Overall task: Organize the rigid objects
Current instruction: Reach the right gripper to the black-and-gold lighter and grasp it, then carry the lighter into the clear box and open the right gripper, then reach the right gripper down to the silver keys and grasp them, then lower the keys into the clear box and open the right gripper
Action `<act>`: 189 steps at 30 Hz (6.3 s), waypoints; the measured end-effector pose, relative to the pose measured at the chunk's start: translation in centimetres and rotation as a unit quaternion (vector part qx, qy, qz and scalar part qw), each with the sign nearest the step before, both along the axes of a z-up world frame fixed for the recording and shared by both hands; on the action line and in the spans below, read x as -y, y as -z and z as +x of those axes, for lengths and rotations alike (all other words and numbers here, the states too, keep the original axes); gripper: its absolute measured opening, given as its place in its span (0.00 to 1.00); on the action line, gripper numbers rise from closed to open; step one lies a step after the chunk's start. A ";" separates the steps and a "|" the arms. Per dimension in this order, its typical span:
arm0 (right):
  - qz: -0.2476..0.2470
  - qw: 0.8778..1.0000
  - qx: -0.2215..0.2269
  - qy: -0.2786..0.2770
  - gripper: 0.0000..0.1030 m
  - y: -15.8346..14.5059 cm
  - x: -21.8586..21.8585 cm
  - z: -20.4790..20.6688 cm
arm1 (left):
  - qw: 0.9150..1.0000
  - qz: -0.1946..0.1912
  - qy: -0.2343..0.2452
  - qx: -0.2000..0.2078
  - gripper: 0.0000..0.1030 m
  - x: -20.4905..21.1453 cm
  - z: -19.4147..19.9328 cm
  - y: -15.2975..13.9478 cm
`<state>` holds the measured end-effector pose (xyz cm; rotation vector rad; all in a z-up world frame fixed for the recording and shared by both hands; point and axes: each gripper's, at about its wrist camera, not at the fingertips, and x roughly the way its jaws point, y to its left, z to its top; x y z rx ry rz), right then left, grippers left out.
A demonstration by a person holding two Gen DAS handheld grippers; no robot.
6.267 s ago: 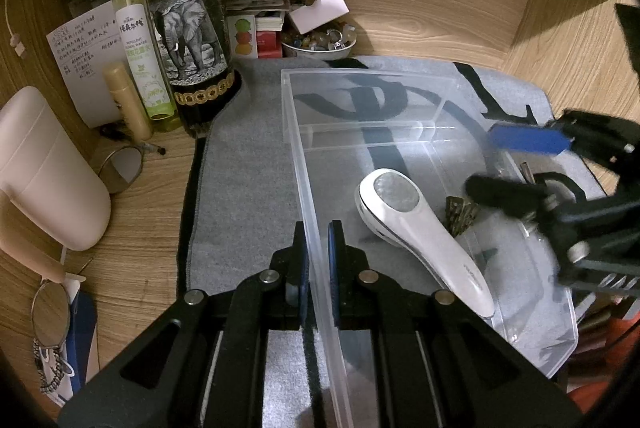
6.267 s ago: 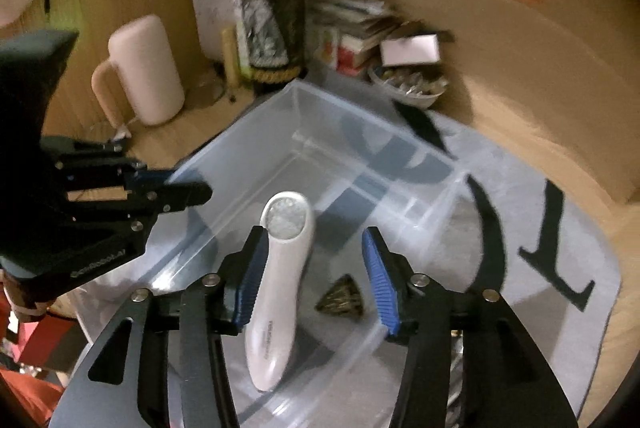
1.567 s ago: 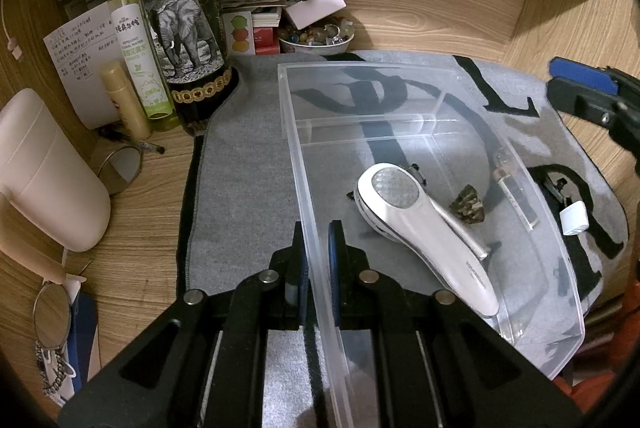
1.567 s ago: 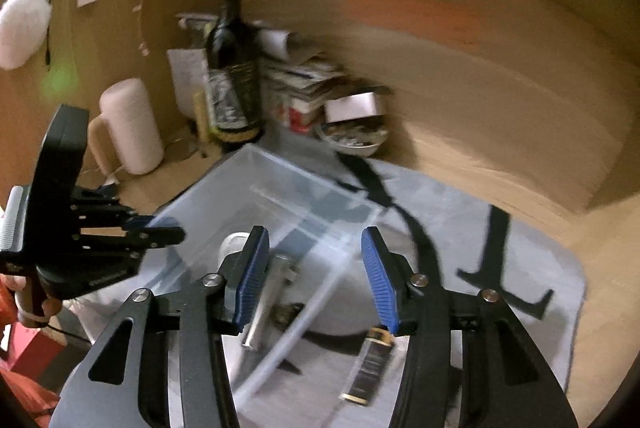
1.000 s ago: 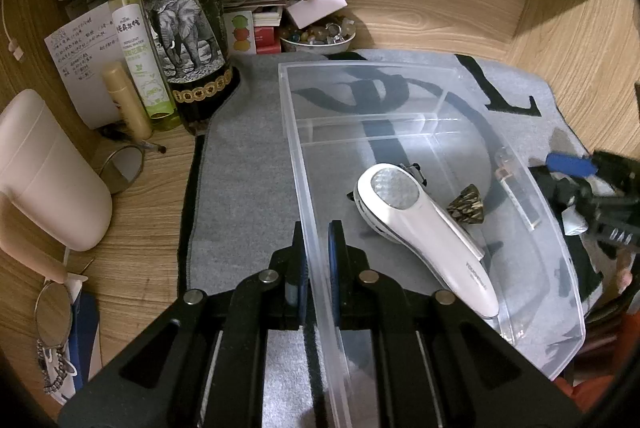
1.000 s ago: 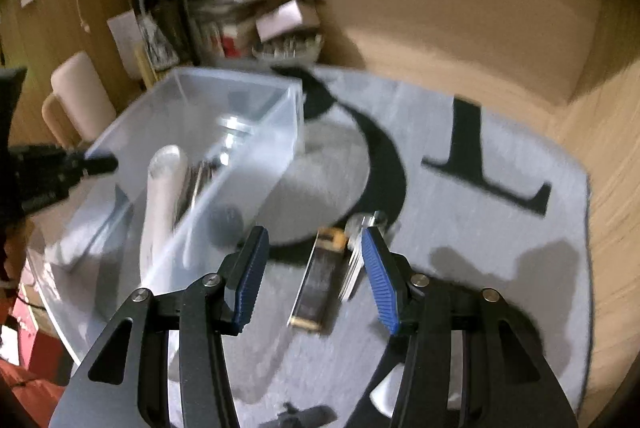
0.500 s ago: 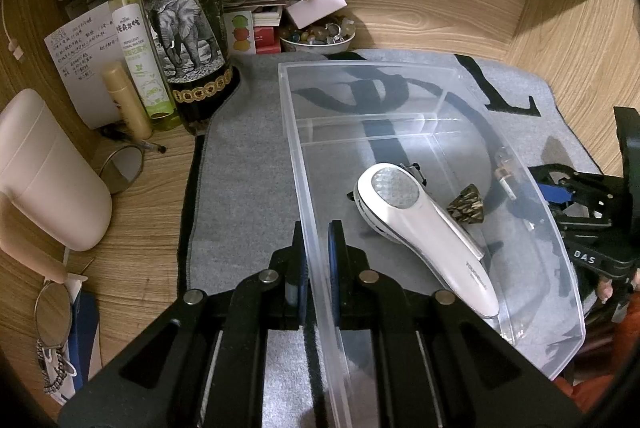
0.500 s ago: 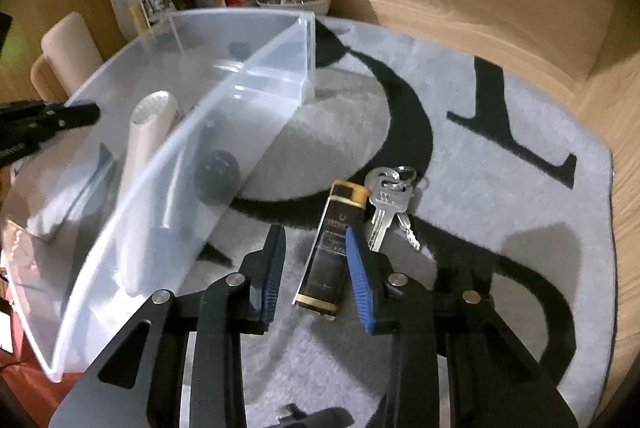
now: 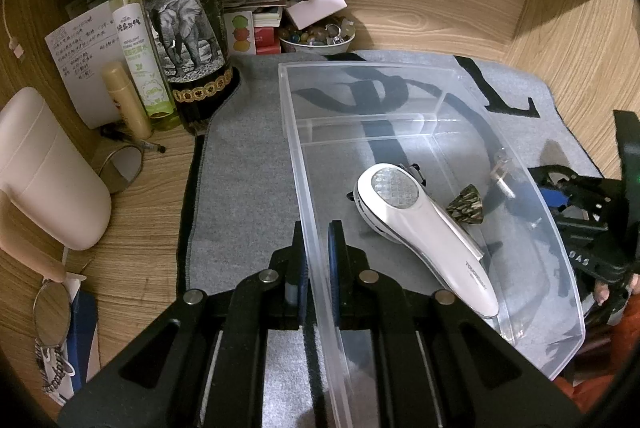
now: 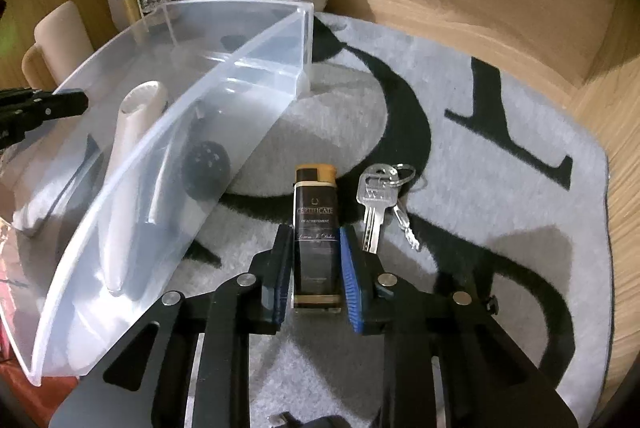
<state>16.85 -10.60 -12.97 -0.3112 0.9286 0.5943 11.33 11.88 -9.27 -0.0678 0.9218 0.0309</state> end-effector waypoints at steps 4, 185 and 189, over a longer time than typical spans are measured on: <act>0.018 1.000 0.016 0.005 0.21 -1.6 0.3 -0.1 | 1.000 0.000 0.000 0.000 0.08 0.0 0.0 0.0; 0.040 0.994 0.037 -0.096 0.21 -4.9 -9.1 -0.8 | 1.000 0.001 0.000 0.003 0.08 0.3 -0.1 -0.1; 0.025 0.994 0.028 -0.099 0.21 -4.1 -9.6 -0.6 | 1.000 0.001 0.000 0.003 0.08 0.3 -0.1 -0.1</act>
